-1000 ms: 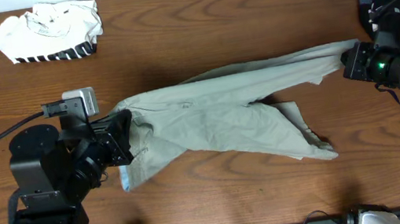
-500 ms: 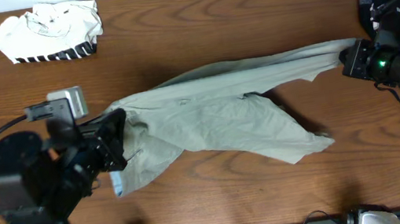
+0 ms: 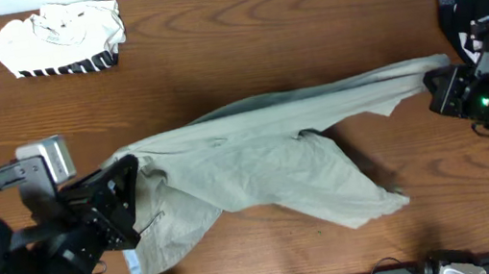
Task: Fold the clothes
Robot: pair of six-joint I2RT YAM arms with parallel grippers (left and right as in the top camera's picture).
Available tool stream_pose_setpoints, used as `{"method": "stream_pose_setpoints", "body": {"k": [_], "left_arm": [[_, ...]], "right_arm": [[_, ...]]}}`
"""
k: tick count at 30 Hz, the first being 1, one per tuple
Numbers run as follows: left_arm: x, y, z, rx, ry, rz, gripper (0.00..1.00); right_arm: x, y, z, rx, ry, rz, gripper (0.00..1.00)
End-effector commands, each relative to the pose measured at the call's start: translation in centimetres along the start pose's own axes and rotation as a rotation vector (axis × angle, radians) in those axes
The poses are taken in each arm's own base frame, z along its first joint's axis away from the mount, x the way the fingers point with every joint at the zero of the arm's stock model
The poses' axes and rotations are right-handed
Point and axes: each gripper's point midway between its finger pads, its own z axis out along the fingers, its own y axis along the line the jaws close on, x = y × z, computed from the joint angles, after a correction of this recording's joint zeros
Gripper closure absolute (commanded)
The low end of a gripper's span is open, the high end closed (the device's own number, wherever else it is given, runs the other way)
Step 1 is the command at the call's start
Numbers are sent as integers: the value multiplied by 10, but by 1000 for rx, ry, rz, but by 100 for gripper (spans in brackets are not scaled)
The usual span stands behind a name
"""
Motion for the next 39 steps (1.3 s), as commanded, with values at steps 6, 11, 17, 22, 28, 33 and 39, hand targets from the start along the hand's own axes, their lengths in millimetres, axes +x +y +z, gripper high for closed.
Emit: {"method": "stream_pose_setpoints", "body": {"k": [6, 11, 17, 22, 28, 33, 39], "left_arm": [[-26, 43, -7, -251, -149, -224, 94], [-30, 71, 28, -377, -87, -271, 94], [-36, 116, 103, -536, 26, -296, 94], [-41, 157, 179, -622, 73, -296, 94], [-25, 204, 265, -663, 137, -297, 73], [4, 232, 296, -711, 229, -290, 36], [-1, 225, 286, -695, 245, -214, 14]], "right_arm": [[-19, -16, 5, 93, -55, 57, 99], [-25, -29, 45, 110, 11, 137, 99], [-35, -50, 109, 130, 74, 178, 99], [-43, -62, 163, 124, 81, 172, 98], [-28, -75, 226, 146, 138, 147, 61], [-14, -88, 251, 236, 164, 66, 16], [-16, -79, 230, 243, 162, 49, 13]]}}
